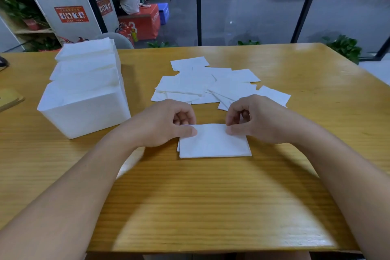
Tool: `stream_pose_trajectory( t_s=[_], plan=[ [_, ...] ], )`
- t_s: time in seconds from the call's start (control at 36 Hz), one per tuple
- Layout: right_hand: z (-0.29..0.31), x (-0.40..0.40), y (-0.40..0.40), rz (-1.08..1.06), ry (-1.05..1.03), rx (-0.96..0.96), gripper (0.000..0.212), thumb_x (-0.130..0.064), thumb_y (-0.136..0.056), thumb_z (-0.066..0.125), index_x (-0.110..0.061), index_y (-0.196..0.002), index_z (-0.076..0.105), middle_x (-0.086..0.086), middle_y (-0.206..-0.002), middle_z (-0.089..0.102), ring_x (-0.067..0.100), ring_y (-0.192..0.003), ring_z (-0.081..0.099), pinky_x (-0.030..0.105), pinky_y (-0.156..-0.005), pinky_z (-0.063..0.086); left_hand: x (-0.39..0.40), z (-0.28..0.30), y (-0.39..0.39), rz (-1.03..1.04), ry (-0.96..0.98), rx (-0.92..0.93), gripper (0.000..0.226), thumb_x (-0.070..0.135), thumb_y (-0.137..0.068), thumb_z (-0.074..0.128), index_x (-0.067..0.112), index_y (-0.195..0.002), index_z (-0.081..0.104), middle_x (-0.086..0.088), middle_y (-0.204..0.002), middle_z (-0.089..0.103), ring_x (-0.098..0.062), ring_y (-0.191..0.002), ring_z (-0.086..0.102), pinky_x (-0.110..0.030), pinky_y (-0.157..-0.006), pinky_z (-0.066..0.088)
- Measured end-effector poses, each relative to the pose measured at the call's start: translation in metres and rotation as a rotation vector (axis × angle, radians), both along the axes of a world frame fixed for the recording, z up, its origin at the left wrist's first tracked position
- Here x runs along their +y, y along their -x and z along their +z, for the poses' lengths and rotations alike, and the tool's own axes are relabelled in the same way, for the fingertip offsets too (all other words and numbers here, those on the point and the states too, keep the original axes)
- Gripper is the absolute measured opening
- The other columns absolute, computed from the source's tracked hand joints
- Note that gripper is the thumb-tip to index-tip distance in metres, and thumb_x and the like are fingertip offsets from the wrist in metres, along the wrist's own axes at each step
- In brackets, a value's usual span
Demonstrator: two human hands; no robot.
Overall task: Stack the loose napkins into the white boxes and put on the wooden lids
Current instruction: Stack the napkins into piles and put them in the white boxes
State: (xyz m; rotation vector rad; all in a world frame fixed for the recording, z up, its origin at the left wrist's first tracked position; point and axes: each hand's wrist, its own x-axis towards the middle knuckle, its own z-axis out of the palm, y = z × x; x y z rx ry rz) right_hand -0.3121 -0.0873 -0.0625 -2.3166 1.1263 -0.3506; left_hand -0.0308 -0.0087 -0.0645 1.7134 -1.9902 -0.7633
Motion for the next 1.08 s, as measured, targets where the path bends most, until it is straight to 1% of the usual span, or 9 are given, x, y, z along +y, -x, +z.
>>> stream_pose_trajectory(
  t_s=[0.11, 0.22, 0.39, 0.53, 0.67, 0.78, 0.92, 1.03, 1.08],
  plan=[
    [0.000, -0.001, 0.000, 0.002, -0.003, -0.011, 0.012, -0.036, -0.088, 0.087, -0.035, -0.084, 0.076, -0.002, -0.089, 0.070, 0.005, -0.065, 0.054, 0.027, -0.064, 0.049, 0.000, 0.001, 0.001, 0.019, 0.044, 0.021, 0.010, 0.037, -0.091, 0.088, 0.034, -0.086, 0.080, 0.010, -0.086, 0.075, -0.015, -0.079, 0.065, -0.038, -0.076, 0.057],
    [-0.003, -0.001, 0.000, 0.004, 0.002, 0.024, 0.012, -0.039, -0.092, 0.083, -0.035, -0.085, 0.074, -0.007, -0.087, 0.071, 0.003, -0.069, 0.059, 0.016, -0.059, 0.046, -0.001, 0.001, 0.001, 0.021, 0.072, 0.034, 0.013, 0.032, -0.091, 0.089, 0.033, -0.080, 0.081, 0.010, -0.079, 0.073, -0.008, -0.070, 0.059, -0.034, -0.068, 0.049],
    [-0.003, -0.003, 0.002, 0.013, 0.005, 0.009, 0.010, -0.035, -0.094, 0.082, -0.034, -0.088, 0.074, -0.011, -0.089, 0.072, 0.006, -0.078, 0.063, 0.022, -0.066, 0.051, -0.003, -0.006, 0.001, 0.058, 0.124, -0.029, 0.011, 0.040, -0.099, 0.078, 0.039, -0.089, 0.073, 0.022, -0.100, 0.066, 0.004, -0.091, 0.061, -0.024, -0.077, 0.044],
    [-0.003, -0.003, 0.003, 0.028, 0.024, -0.014, 0.008, -0.033, -0.094, 0.083, -0.035, -0.091, 0.076, -0.014, -0.089, 0.071, -0.001, -0.080, 0.063, 0.013, -0.067, 0.048, -0.003, -0.008, 0.005, 0.078, 0.119, -0.032, 0.012, 0.038, -0.101, 0.075, 0.035, -0.090, 0.072, 0.014, -0.094, 0.067, 0.003, -0.073, 0.056, -0.020, -0.066, 0.040],
    [-0.003, -0.002, 0.001, 0.035, 0.013, -0.034, 0.005, -0.036, -0.094, 0.081, -0.037, -0.091, 0.078, -0.014, -0.090, 0.071, 0.001, -0.075, 0.061, 0.017, -0.065, 0.050, -0.003, -0.007, 0.007, 0.097, 0.151, 0.026, 0.012, 0.034, -0.102, 0.074, 0.033, -0.090, 0.071, 0.011, -0.092, 0.068, 0.002, -0.062, 0.050, -0.012, -0.059, 0.041],
    [-0.007, -0.001, -0.002, 0.028, 0.031, -0.055, 0.003, -0.038, -0.094, 0.082, -0.039, -0.096, 0.079, -0.015, -0.099, 0.068, 0.002, -0.077, 0.059, 0.022, -0.070, 0.053, -0.003, -0.006, 0.008, 0.089, 0.185, 0.048, 0.011, 0.032, -0.099, 0.079, 0.033, -0.091, 0.071, 0.016, -0.093, 0.068, 0.001, -0.072, 0.056, -0.013, -0.066, 0.044],
    [-0.007, -0.001, -0.002, 0.038, 0.030, -0.063, 0.004, -0.036, -0.093, 0.083, -0.038, -0.094, 0.080, -0.016, -0.097, 0.069, 0.006, -0.080, 0.061, 0.026, -0.073, 0.055, -0.003, -0.005, 0.006, 0.097, 0.170, 0.037, 0.013, 0.036, -0.095, 0.084, 0.031, -0.088, 0.074, 0.017, -0.089, 0.069, 0.005, -0.068, 0.057, -0.011, -0.064, 0.042],
    [-0.006, -0.001, -0.001, 0.044, 0.011, -0.071, 0.004, -0.033, -0.094, 0.082, -0.036, -0.093, 0.082, -0.016, -0.092, 0.073, 0.010, -0.079, 0.064, 0.024, -0.068, 0.053, -0.005, -0.008, 0.002, 0.109, 0.143, 0.017, 0.004, 0.038, -0.099, 0.079, 0.041, -0.097, 0.076, 0.019, -0.094, 0.073, -0.003, -0.087, 0.064, -0.028, -0.077, 0.054],
    [-0.006, -0.001, -0.001, 0.037, 0.017, -0.068, 0.005, -0.032, -0.095, 0.082, -0.037, -0.094, 0.082, -0.015, -0.093, 0.074, 0.009, -0.081, 0.064, 0.025, -0.069, 0.053, -0.006, -0.009, 0.000, 0.108, 0.128, -0.007, 0.009, 0.041, -0.100, 0.077, 0.048, -0.106, 0.078, 0.018, -0.099, 0.073, -0.003, -0.092, 0.063, -0.027, -0.081, 0.054]
  ],
)
